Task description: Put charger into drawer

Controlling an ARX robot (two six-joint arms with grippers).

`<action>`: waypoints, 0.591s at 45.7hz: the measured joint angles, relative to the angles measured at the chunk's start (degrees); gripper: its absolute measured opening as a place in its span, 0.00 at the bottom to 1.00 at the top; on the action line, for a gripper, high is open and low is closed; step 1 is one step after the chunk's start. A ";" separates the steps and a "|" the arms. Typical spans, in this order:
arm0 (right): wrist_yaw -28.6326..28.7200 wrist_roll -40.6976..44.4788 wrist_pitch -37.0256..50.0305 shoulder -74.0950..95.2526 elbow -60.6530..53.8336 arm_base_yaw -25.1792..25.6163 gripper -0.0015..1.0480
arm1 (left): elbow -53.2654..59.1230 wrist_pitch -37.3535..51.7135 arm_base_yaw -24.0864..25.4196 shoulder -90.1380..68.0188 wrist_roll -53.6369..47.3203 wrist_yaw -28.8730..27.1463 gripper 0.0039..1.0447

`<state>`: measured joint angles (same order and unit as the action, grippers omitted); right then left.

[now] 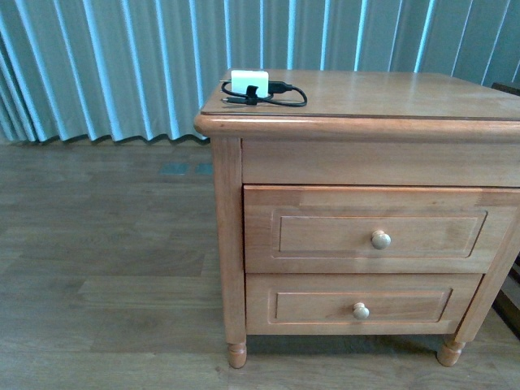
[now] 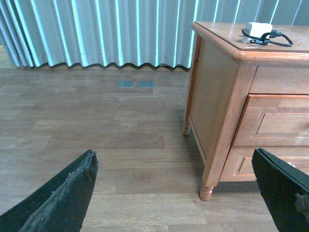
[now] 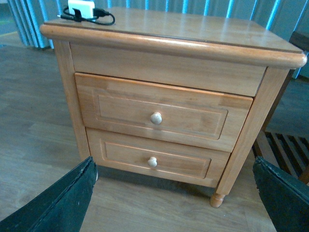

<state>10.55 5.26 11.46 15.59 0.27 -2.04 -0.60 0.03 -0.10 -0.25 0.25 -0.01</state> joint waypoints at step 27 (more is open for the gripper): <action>-16.15 1.11 47.54 67.49 13.27 -12.68 0.92 | 0.00 0.00 0.00 0.00 0.00 0.00 0.94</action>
<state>-5.61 6.37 59.00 83.09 13.54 -14.72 -0.60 0.03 -0.10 -0.25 0.25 -0.01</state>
